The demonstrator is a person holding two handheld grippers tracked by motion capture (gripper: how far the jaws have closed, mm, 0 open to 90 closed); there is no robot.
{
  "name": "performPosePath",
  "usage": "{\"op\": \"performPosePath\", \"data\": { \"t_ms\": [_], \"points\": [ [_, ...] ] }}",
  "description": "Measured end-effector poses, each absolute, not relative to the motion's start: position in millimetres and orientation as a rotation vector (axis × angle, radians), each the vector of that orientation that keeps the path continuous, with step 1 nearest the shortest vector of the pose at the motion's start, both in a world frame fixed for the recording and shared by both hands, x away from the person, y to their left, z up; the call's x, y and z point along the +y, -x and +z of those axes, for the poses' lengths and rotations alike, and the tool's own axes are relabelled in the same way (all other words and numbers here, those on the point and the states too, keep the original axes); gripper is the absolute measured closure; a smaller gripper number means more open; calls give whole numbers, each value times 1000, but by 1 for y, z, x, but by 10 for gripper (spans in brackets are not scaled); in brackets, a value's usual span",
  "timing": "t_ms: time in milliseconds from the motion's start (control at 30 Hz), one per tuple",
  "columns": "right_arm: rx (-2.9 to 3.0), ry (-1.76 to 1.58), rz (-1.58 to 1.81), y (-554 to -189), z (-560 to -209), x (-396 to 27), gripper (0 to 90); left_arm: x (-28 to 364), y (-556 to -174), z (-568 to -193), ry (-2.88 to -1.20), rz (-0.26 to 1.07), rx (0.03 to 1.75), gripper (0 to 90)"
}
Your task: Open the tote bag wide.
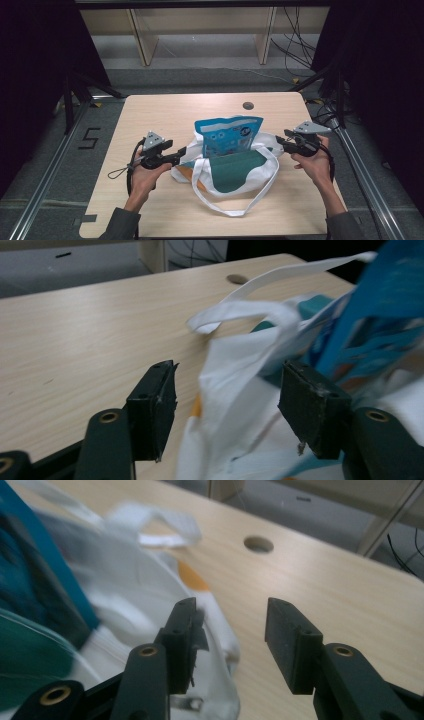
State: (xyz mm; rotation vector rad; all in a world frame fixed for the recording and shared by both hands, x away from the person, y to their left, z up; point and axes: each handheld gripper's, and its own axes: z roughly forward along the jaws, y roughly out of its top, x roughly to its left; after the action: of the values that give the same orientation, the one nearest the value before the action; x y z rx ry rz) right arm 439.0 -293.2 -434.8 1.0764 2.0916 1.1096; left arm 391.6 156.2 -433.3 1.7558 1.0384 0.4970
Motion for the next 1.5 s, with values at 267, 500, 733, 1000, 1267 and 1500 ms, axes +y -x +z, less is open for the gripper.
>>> {"op": "performPosePath", "data": {
  "t_ms": [267,500,733,1000,1267,1500],
  "points": [
    [2145,-972,1315,-404,-394,-271,624,125,-368,-428,-1747,421,897,674],
    [2299,-799,1291,-388,-402,-240,721,112,-366,-441,-1770,350,886,836],
    [2480,-725,1098,-389,-437,-224,886,89,-365,-471,-1927,345,832,892],
    [2574,-717,845,-393,-490,-199,900,76,-374,-507,-2043,337,818,894],
    [2558,-681,792,-397,-493,-197,900,74,-373,-503,-2106,410,805,865],
    [2501,-715,1053,-396,-457,-216,836,115,-381,-446,-1930,503,800,778]
  ]
}}
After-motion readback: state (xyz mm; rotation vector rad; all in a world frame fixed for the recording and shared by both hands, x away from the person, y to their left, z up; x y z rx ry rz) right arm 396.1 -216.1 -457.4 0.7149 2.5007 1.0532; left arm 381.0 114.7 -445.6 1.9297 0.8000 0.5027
